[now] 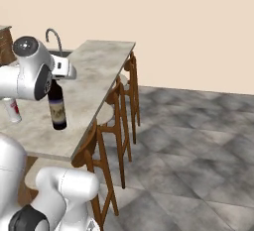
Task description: Move the drinks to the dining counter.
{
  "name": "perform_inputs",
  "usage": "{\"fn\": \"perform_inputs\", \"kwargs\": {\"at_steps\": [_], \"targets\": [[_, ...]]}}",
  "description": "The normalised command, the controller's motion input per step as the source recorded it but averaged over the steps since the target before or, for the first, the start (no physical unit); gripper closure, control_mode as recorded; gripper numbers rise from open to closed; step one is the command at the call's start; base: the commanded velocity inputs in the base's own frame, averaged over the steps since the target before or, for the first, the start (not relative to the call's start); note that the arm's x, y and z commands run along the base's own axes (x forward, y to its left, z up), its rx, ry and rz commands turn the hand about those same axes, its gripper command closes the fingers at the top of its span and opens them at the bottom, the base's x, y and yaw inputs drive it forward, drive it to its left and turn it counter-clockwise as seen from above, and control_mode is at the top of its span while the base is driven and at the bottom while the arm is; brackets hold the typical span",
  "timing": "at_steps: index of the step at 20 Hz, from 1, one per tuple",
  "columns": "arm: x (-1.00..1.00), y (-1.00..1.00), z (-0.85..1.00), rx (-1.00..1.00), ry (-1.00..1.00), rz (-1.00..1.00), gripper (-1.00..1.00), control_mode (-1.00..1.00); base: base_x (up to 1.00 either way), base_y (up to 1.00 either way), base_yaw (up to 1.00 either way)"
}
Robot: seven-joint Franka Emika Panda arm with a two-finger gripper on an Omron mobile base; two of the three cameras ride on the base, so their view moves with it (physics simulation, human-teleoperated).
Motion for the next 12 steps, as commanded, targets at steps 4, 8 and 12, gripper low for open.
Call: {"fn": "perform_inputs", "kwargs": {"at_steps": [4,8,12], "targets": [[0.44,0.39,-0.4,0.0,-0.07,0.14,1.0,-1.0,0.0,0.0,0.0],[0.37,0.46,-0.5,-0.01,-0.02,0.14,1.0,-1.0,0.0,0.0,0.0],[0.38,0.45,-0.42,-0.02,0.0,0.11,1.0,-1.0,0.0,0.0,0.0]]}}
